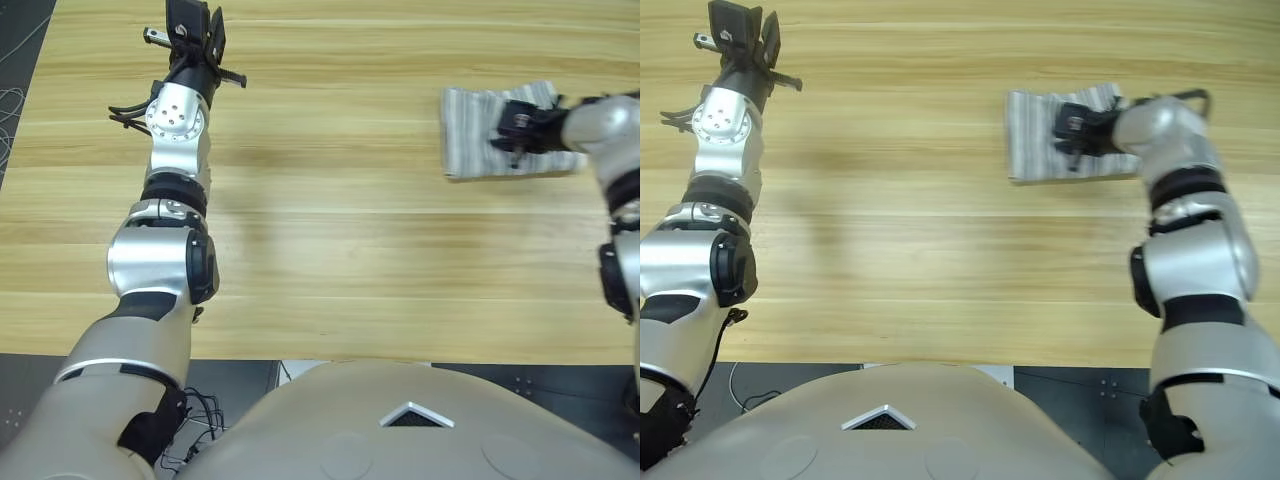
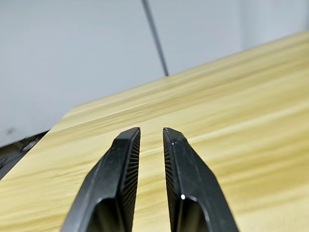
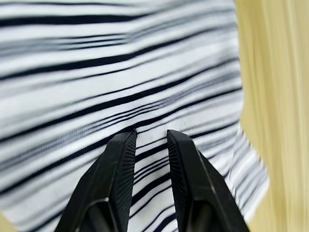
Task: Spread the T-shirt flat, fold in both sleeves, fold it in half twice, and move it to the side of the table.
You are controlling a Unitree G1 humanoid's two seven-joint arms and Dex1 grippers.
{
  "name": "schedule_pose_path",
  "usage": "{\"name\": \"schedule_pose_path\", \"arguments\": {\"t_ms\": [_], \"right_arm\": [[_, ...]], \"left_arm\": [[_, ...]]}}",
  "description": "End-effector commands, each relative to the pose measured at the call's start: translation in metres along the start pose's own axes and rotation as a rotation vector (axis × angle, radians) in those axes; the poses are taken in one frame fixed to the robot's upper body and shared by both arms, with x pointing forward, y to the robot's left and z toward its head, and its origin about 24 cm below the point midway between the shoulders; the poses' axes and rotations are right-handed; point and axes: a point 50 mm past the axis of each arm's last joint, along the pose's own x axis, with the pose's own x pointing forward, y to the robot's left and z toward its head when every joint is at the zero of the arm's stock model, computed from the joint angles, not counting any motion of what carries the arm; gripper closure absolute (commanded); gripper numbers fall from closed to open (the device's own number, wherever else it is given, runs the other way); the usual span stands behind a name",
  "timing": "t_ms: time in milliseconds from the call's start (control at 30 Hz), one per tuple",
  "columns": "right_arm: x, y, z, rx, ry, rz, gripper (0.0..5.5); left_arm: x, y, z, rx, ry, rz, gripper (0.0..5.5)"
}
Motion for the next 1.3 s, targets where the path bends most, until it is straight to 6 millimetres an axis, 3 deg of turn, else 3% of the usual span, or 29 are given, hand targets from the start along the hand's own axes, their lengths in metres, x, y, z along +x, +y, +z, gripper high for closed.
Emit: {"name": "schedule_pose_path", "arguments": {"t_ms": [33, 100, 200, 267, 300, 367, 400, 467, 500, 567, 633, 733, 800, 933, 1100, 1200, 1300], "right_arm": [[-0.015, 0.002, -0.036, 0.055, 0.087, -0.135, 4.33], [-0.01, -0.017, -0.008, 0.01, 0.004, -0.33, 4.33], [-0.006, -0.054, 0.085, -0.046, -0.291, -0.848, 4.33], [-0.003, -0.053, 0.135, -0.19, -0.383, -1.118, 4.33], [0.009, -0.042, 0.148, -0.236, -0.372, -1.15, 4.33], [0.042, -0.003, 0.154, -0.2, -0.359, -1.039, 4.33], [0.064, 0.024, 0.148, -0.12, -0.314, -0.843, 4.33], [0.076, 0.055, 0.15, -0.125, -0.396, -0.695, 4.33], [0.078, 0.061, 0.154, -0.022, -0.453, -0.645, 4.33], [0.075, 0.062, 0.168, 0.098, -0.564, -0.612, 4.33], [0.074, 0.065, 0.177, 0.237, -0.661, -0.54, 4.33], [0.073, 0.071, 0.181, 0.264, -0.727, -0.452, 4.33], [0.07, 0.069, 0.185, 0.317, -0.797, -0.39, 3.98], [0.067, 0.07, 0.184, 0.283, -0.833, -0.339, 3.19], [0.066, 0.077, 0.19, 0.124, -0.858, -0.295, 3.13], [0.065, 0.078, 0.192, 0.163, -0.884, -0.263, 3.13], [0.065, 0.075, 0.192, 0.215, -0.884, -0.253, 2.92]], "left_arm": [[0.005, 0.0, 0.004, -0.078, 0.034, 0.133, 4.63], [0.004, 0.005, 0.001, -0.079, 0.045, 0.188, 4.63], [0.0, 0.015, 0.002, -0.022, 0.008, 0.285, 4.63], [-0.003, 0.021, 0.007, 0.053, -0.059, 0.346, 4.63], [-0.003, 0.021, 0.01, 0.098, -0.087, 0.366, 4.63], [-0.002, 0.01, 0.012, 0.15, -0.119, 0.332, 4.63], [-0.001, 0.001, 0.012, 0.175, -0.12, 0.287, 4.63], [-0.002, -0.014, 0.007, 0.2, -0.109, 0.181, 4.63], [-0.002, -0.02, 0.004, 0.159, -0.09, 0.127, 4.63], [-0.003, -0.027, 0.001, 0.093, -0.084, 0.057, 4.63], [-0.005, -0.035, 0.005, 0.143, -0.142, -0.006, 4.63], [-0.008, -0.044, 0.003, 0.234, -0.174, -0.057, 4.63], [-0.009, -0.046, -0.003, 0.2, -0.128, -0.072, 4.3], [-0.011, -0.055, -0.014, 0.233, -0.05, -0.121, 3.59], [-0.015, -0.069, -0.027, 0.309, 0.045, -0.214, 3.54], [-0.016, -0.07, -0.031, 0.323, 0.077, -0.229, 3.54], [-0.017, -0.068, -0.036, 0.33, 0.111, -0.233, 3.08]]}}
